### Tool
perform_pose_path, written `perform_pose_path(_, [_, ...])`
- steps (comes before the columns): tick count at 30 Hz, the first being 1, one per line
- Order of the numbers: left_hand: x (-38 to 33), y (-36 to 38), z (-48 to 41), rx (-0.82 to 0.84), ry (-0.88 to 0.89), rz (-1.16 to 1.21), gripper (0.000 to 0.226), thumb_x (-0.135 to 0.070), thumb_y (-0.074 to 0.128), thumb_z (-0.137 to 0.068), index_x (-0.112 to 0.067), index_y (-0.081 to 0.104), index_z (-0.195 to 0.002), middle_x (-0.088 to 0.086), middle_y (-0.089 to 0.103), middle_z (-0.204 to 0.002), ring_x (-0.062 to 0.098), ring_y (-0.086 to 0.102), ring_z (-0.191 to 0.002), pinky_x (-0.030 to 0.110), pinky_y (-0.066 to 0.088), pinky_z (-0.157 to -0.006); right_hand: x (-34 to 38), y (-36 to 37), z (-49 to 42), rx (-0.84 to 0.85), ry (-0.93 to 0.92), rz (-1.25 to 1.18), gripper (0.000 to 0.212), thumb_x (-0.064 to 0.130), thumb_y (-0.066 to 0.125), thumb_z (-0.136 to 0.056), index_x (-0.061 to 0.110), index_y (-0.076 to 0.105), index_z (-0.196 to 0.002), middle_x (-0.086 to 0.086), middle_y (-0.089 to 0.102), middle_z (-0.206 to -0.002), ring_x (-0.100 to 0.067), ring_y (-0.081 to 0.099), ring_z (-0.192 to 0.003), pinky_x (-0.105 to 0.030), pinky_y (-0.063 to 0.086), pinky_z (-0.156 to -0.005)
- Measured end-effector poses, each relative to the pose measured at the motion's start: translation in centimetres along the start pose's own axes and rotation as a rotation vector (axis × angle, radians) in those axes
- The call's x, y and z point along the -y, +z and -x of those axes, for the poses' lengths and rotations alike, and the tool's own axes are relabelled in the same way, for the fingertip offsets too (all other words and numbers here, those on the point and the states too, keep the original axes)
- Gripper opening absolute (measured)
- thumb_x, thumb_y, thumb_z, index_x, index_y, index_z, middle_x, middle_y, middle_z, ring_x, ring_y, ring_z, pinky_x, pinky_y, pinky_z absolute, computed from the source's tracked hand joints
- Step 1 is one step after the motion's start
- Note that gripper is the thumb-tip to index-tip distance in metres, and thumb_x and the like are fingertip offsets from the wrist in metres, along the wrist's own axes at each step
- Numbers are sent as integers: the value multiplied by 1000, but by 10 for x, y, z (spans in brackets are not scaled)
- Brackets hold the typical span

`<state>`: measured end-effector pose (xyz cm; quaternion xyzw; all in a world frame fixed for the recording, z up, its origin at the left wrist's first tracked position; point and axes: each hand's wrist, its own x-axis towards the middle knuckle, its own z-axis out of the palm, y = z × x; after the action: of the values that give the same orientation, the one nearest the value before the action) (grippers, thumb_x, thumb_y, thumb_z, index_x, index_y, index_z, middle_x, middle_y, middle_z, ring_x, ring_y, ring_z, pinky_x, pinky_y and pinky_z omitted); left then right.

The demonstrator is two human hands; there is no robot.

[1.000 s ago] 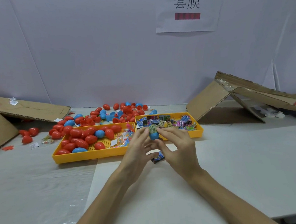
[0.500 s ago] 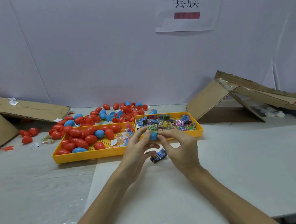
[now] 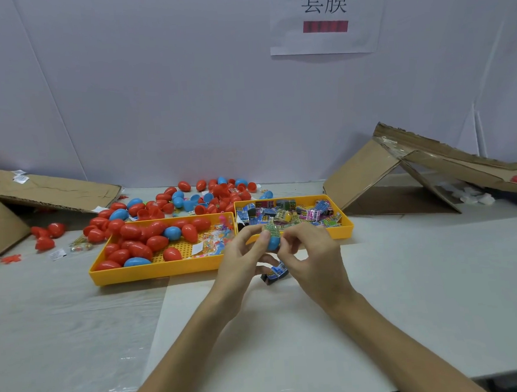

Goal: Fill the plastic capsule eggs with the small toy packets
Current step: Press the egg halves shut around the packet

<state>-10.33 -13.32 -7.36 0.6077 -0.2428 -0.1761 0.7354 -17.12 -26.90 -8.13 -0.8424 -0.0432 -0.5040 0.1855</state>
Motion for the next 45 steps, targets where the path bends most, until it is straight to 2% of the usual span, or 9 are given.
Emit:
perform_pose_path(7, [-5, -2, 2, 107, 14, -63, 42, -34, 74, -90, -35, 58, -129, 0, 75, -90, 18, 70, -79, 34, 59, -77, -1, 0, -2, 21, 58, -27, 15, 1, 70, -83, 10, 58, -80, 2, 54, -72, -17, 46, -63, -31, 42, -61])
perform_pose_path(13, [-5, -2, 5, 113, 43, -114, 33, -21, 66, -96, -43, 60, -121, 6, 77, -97, 20, 70, -86, 39, 58, -84, 2, 0, -3, 44, 67, -58, 14, 18, 55, -89, 8, 57, -79, 0, 53, -72, -17, 45, -61, -28, 41, -59])
perform_pose_path(22, [-6, -1, 6, 108, 82, -143, 34, -18, 66, -97, -37, 61, -124, 10, 76, -96, 16, 70, -83, 24, 55, -72, 5, -2, -3, 43, 65, -117, 20, 25, 52, -87, 8, 55, -77, 1, 49, -71, -20, 45, -60, -29, 40, -54])
perform_pose_path(27, [-5, -1, 6, 93, 86, -156, 34, -19, 67, -96, -38, 60, -125, 8, 76, -94, 15, 70, -82, 24, 55, -73, 2, 0, -1, 62, 69, -112, 10, 8, 61, -85, 6, 55, -77, -3, 52, -71, -23, 46, -60, -39, 45, -51])
perform_pose_path(30, [-3, 0, 6, 83, 96, -156, 32, -20, 68, -96, -37, 61, -122, 6, 76, -91, 14, 70, -79, 22, 55, -69, 1, 0, -1, 58, 45, -118, 13, 16, 55, -86, 7, 55, -77, -1, 51, -72, -22, 46, -61, -37, 44, -50])
perform_pose_path(35, [-4, -9, 1, -18, 72, -7, 32, -16, 65, -97, -25, 59, -127, 5, 76, -91, 25, 69, -80, 41, 56, -74, 9, 5, 3, 86, -68, -114, 4, 9, 56, -83, 7, 57, -80, 1, 53, -74, -16, 45, -66, -31, 43, -61])
perform_pose_path(41, [-9, -8, 2, 129, -13, 88, 37, -14, 50, -104, -32, 58, -135, 10, 73, -99, 20, 66, -79, 30, 53, -71, -5, -4, -8, -43, 229, -326, 10, 11, 62, -94, 16, 68, -100, 9, 68, -92, -8, 65, -83, -21, 52, -74])
perform_pose_path(43, [-8, -7, 2, 147, -21, 67, 36, -15, 48, -105, -33, 56, -135, 12, 72, -98, 20, 66, -79, 31, 54, -72, -11, -5, -11, 3, 430, -511, 13, 11, 65, -96, 20, 70, -102, 9, 72, -94, -14, 71, -80, -29, 56, -75])
perform_pose_path(45, [-7, -8, 2, 127, -10, 45, 33, -18, 49, -105, -31, 54, -135, 13, 73, -97, 21, 67, -79, 31, 55, -72, -12, -4, -11, 23, 483, -590, 13, 12, 68, -95, 20, 70, -104, 5, 72, -93, -18, 73, -77, -34, 58, -73])
